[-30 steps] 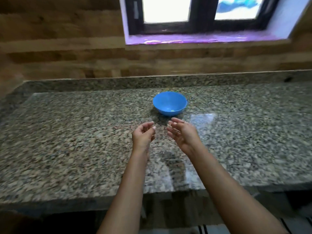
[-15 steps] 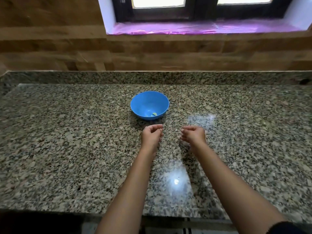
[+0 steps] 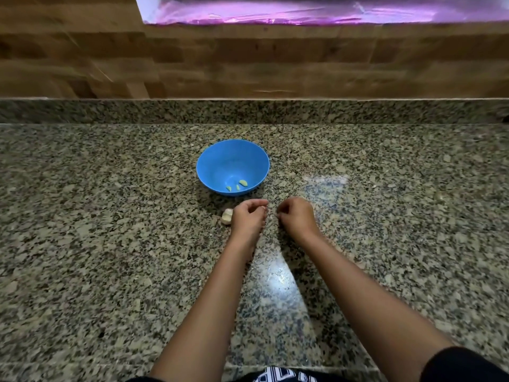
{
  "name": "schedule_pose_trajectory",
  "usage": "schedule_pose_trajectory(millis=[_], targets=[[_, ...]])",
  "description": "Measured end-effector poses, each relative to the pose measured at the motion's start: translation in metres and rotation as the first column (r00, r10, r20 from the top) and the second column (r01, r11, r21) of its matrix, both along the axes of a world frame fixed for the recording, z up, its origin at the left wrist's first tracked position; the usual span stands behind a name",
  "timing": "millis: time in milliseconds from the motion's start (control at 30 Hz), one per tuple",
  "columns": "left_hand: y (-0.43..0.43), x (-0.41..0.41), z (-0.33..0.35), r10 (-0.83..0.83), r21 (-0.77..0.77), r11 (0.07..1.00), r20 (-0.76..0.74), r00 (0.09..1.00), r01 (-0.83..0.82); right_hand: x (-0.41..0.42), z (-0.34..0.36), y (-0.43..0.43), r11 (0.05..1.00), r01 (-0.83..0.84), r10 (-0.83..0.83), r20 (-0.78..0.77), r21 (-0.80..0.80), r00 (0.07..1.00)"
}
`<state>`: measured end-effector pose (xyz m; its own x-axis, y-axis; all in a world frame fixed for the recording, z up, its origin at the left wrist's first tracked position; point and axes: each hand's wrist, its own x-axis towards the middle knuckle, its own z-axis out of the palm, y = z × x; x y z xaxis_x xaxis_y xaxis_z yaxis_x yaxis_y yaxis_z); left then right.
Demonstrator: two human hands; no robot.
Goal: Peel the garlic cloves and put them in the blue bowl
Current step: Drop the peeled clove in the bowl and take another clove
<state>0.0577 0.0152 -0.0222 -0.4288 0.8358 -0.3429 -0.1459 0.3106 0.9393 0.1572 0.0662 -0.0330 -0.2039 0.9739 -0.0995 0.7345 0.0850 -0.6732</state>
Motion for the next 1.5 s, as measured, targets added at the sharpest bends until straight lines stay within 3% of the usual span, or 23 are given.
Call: schedule_pose_trajectory(millis=[200,567,700,867,1000,1100,1300,1433,1500], targets=[[0.001,0.005,-0.007,-0.022,0.012,1.0,0.041,0.999,0.022,0.001,-0.004,-0.006,0.993,-0.074,0.063,0.119,0.088,0.991],[-0.018,-0.017,0.004,0.045,0.06,0.997,0.054,0.998,-0.048,0.002,-0.003,-0.007,0.994,-0.101,0.093,0.172,0.04,0.981],[-0.024,-0.028,0.006,0.067,0.072,0.995,0.063,0.996,-0.072,-0.002,0.007,-0.011,0.998,0.017,-0.022,-0.079,-0.061,0.997],[-0.02,-0.047,0.007,0.195,0.055,0.978,0.091,0.977,-0.2,-0.032,0.045,-0.007,0.994,0.055,-0.086,-0.375,-0.093,0.923],[-0.018,-0.061,0.008,0.233,0.073,0.967,0.124,0.964,-0.243,-0.061,0.066,0.008,0.999,0.043,-0.05,-0.421,-0.025,0.906],[-0.018,-0.069,0.008,0.243,0.078,0.965,0.099,0.965,-0.251,-0.078,0.069,0.021,0.999,0.017,-0.005,-0.356,0.031,0.934],[-0.022,-0.078,-0.001,0.167,0.078,0.985,-0.152,0.974,-0.157,-0.09,0.062,0.034,0.986,-0.04,0.063,-0.138,0.162,0.988],[-0.032,-0.076,-0.008,0.045,0.041,0.999,-0.394,0.918,-0.032,-0.085,0.062,0.028,0.962,-0.017,0.062,-0.159,0.271,0.985],[-0.037,-0.072,-0.013,-0.033,-0.007,0.999,-0.53,0.848,0.035,-0.08,0.062,0.022,0.953,-0.002,0.069,-0.211,0.304,0.975]])
